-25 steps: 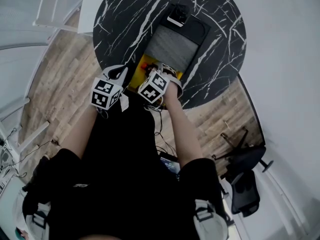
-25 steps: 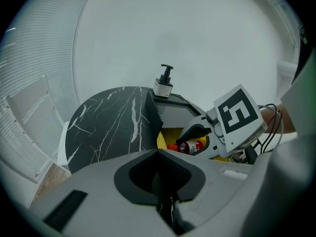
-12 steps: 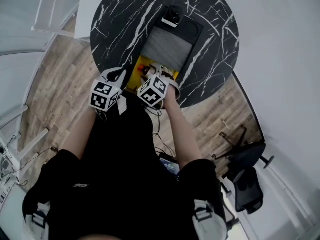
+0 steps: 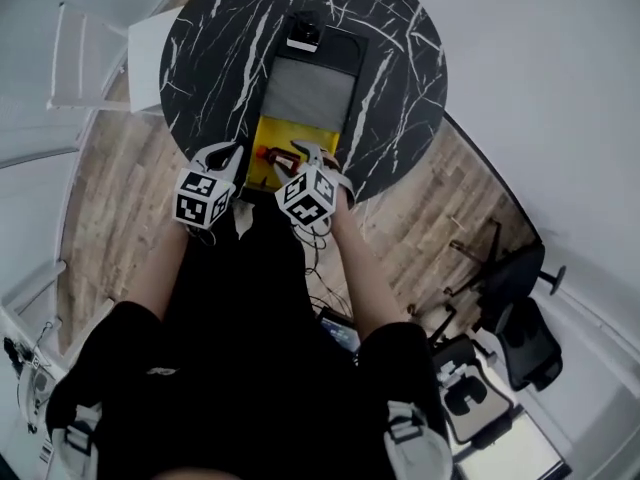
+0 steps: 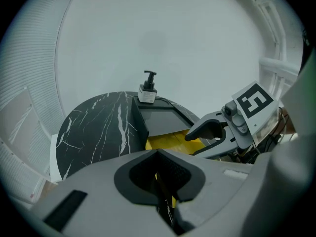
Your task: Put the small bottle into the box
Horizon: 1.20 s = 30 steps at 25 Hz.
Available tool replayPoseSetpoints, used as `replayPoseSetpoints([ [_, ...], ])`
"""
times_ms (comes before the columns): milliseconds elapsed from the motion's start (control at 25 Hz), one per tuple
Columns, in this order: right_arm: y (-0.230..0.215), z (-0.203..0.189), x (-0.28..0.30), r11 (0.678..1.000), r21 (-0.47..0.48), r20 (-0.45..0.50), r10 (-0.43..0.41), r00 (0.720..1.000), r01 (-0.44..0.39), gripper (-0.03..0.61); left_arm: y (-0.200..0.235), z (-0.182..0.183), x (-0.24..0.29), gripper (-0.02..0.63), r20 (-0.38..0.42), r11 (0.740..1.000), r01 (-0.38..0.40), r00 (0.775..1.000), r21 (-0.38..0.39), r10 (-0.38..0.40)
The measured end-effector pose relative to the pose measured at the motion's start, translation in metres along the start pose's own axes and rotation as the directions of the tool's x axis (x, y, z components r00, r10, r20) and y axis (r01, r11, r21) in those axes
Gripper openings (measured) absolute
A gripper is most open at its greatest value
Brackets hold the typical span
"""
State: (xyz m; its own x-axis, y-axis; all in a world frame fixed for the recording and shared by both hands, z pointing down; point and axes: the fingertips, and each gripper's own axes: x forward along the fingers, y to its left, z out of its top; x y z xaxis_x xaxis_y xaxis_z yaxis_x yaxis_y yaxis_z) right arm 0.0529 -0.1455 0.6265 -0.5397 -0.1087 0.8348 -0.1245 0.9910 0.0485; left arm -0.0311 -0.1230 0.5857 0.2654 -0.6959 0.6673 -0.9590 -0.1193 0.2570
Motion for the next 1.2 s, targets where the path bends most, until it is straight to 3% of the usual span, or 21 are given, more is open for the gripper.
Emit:
replayPoseSetpoints([
  [160,0.001,-0.004,-0.011,0.985,0.164,0.056,-0.060,0.997,0.050,0.144,-0.007,-0.002,-0.001,0.000,-0.017,0.998,0.049,0.999,0.049,-0.048],
  [320,0.002,-0.007,-0.020,0.945,0.313,0.101,-0.133,0.986,0.095,0.101,-0.013,-0.006,0.000,0.000,-0.040,0.992,0.093,0.995,0.088,-0.090],
  [520,-0.002,-0.008,-0.033,0.873,0.457,0.149,-0.261,0.954,0.168,0.010,-0.022,-0.005,0.000,0.000,-0.045,0.980,0.139,0.990,0.143,-0.134],
  [640,0.000,-0.006,-0.046,0.813,0.546,0.177,-0.345,0.922,0.199,-0.003,-0.027,-0.001,-0.006,0.000,-0.030,0.970,0.171,0.985,0.173,-0.169],
  [800,-0.001,0.005,-0.067,0.723,0.628,0.191,-0.503,0.843,0.289,-0.003,-0.028,0.017,-0.017,0.000,0.033,0.956,0.192,0.978,0.221,-0.204],
  [960,-0.001,0.021,-0.098,0.609,0.679,0.164,-0.670,0.724,0.409,-0.003,-0.030,0.033,-0.033,0.000,0.101,0.937,0.216,0.962,0.275,-0.252],
  [1120,0.003,0.038,-0.136,0.480,0.744,0.138,-0.791,0.596,0.465,-0.004,-0.030,0.048,-0.057,0.000,0.157,0.923,0.230,0.945,0.308,-0.288],
  [1200,0.012,0.048,-0.154,0.444,0.753,0.134,-0.826,0.548,0.486,-0.003,-0.031,0.050,-0.072,0.000,0.174,0.920,0.230,0.939,0.318,-0.296],
])
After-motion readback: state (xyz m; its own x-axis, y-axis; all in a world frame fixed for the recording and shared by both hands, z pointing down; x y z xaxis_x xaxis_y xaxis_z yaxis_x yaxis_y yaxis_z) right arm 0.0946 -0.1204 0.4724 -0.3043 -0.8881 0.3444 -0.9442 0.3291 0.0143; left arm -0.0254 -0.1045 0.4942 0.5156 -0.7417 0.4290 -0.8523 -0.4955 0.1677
